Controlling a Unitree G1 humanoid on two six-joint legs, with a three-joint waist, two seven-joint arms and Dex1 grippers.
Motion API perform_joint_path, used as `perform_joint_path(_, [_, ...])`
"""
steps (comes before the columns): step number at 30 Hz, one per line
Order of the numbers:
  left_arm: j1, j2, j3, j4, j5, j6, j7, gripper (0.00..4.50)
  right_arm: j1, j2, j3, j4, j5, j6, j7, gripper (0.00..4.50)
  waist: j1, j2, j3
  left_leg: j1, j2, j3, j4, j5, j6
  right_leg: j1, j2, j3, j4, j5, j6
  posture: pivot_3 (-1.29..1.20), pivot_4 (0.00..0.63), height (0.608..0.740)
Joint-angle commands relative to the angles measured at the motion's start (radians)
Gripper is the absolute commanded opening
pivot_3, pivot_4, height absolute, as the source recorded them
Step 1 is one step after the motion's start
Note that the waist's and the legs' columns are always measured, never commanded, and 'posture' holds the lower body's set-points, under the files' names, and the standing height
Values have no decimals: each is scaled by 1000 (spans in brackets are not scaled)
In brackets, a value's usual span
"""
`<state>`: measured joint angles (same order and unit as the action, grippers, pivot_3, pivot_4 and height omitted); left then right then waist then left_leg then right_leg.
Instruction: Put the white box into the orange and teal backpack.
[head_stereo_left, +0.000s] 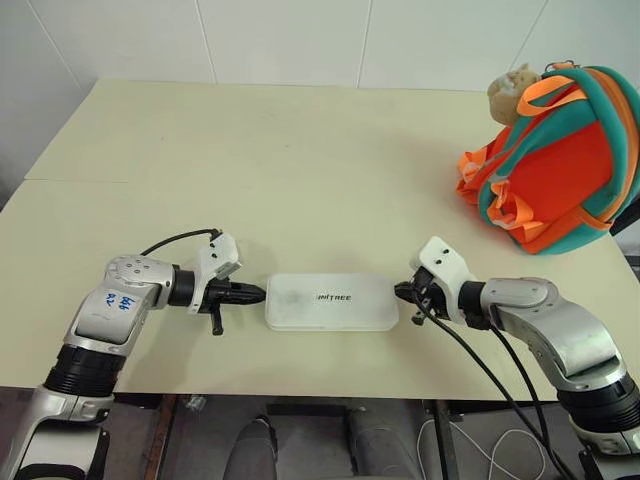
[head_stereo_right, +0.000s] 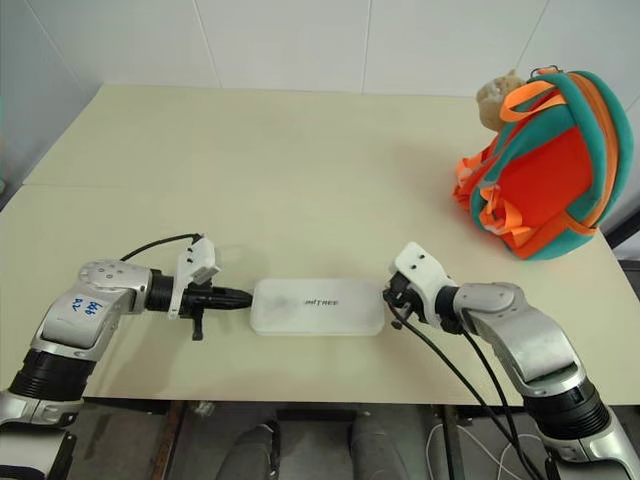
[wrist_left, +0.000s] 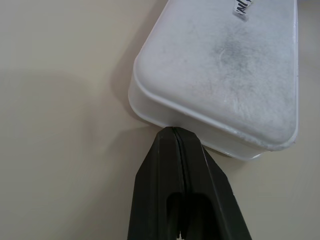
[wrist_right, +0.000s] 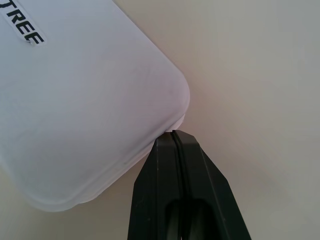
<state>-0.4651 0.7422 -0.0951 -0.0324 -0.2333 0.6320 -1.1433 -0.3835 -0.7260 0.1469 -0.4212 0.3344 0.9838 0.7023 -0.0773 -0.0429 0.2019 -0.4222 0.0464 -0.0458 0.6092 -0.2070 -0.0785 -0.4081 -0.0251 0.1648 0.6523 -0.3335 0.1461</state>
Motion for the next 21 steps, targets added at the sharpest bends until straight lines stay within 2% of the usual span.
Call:
perform_joint_path(1, [2, -17, -29, -65, -25, -8, -4, 0, 4, 1, 25, -72, 35, -31, 46, 27, 0, 0, 0, 0, 0, 0, 0, 0, 0, 0, 0, 0, 0, 0, 0, 0, 150, 740])
perform_joint_path(12, [-10, 41, 55, -15, -19, -19, 50, 0, 16, -72, -33, -20, -15, -119, 44, 27, -3, 0, 0, 0, 0, 0, 0, 0, 0, 0, 0, 0, 0, 0, 0, 0, 150, 740])
perform_joint_path(13, [-11, 47, 55, -3, -12, -9, 62, 182, 17, -81, -36, -13, -18, -127, 46, 4, -3, 0, 0, 0, 0, 0, 0, 0, 0, 0, 0, 0, 0, 0, 0, 0, 150, 740])
perform_joint_path(16, [-24, 56, 61, 14, -2, 50, 113, 869, 15, -97, -50, 6, -27, -143, 37, 607, -3, 0, 0, 0, 0, 0, 0, 0, 0, 0, 0, 0, 0, 0, 0, 0, 150, 740])
perform_joint_path(21, [-57, 36, 110, 41, -55, 165, 167, 2367, 11, -108, -68, 36, -46, -168, 32, 2218, -2, 0, 0, 0, 0, 0, 0, 0, 0, 0, 0, 0, 0, 0, 0, 0, 150, 740])
